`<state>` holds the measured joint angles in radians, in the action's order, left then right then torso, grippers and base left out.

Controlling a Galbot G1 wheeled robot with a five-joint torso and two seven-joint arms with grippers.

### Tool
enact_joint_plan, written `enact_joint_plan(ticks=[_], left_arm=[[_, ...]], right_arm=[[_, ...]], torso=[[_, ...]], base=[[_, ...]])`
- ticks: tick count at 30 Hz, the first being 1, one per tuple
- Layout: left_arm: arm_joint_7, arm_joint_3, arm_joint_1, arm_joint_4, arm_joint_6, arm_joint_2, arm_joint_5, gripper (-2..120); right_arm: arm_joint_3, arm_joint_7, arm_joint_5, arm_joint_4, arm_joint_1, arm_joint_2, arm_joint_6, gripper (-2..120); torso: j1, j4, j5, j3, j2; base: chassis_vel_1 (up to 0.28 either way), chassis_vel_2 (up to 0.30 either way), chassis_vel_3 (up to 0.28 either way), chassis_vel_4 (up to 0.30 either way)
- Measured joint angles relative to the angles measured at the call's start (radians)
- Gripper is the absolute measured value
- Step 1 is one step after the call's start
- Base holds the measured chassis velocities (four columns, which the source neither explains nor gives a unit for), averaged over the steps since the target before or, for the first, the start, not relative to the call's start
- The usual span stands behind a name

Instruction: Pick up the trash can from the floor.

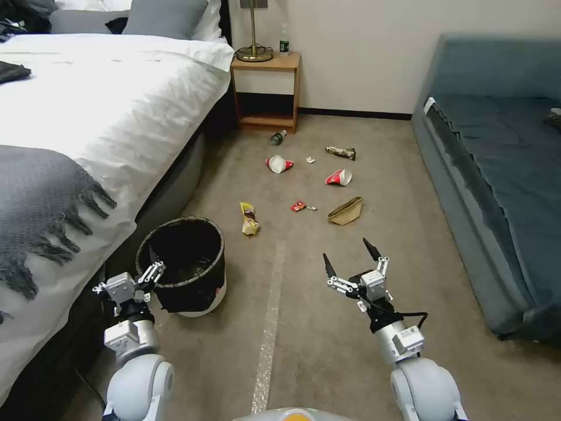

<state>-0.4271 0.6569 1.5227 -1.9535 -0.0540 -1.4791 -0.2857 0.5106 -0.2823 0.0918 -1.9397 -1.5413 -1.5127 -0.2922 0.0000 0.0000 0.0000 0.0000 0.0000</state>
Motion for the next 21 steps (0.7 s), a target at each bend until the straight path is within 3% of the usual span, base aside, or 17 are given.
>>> enact_joint_plan(ticks=[1,3,5,7,17,21], left_arm=[[0.0,0.0,0.0,0.0,0.0,0.0,0.0,100],[-0.013,0.013,-0.025,-0.008,0.095,0.001,-0.097,100],[-0.014,0.015,-0.029,-0.009,0.108,0.001,-0.111,100],[-0.022,0.026,-0.064,-0.002,0.181,-0.003,-0.203,100],[-0.036,0.042,-0.129,0.048,0.321,-0.028,-0.345,100],[-0.043,0.047,-0.134,0.061,0.337,-0.028,-0.355,100]], right_arm=[[0.0,0.0,0.0,0.0,0.0,0.0,0.0,100],[0.002,-0.003,-0.004,0.007,0.004,0.005,-0.003,100],[0.003,-0.004,-0.005,0.008,0.005,0.005,-0.004,100],[0.006,-0.013,-0.015,0.02,0.009,0.01,-0.013,100],[0.016,-0.025,-0.035,0.036,0.011,0.02,-0.027,100],[0.02,-0.028,-0.04,0.036,0.01,0.022,-0.029,100]], torso=[[0.0,0.0,0.0,0.0,0.0],[0.0,-0.0001,0.0001,0.0,0.0],[0.0,-0.0001,0.0001,0.0,0.0],[0.0,-0.0001,0.0002,0.0,0.0],[0.0,-0.0001,0.0,0.0,0.0],[0.0,0.0,0.0,0.0,0.0]], base=[[0.0,0.0,0.0,0.0],[0.0,0.0,0.0,0.0],[0.0,0.0,0.0,0.0],[0.0,0.0,0.0,0.0],[0.0,0.0,0.0,0.0],[0.0,0.0,0.0,0.0]])
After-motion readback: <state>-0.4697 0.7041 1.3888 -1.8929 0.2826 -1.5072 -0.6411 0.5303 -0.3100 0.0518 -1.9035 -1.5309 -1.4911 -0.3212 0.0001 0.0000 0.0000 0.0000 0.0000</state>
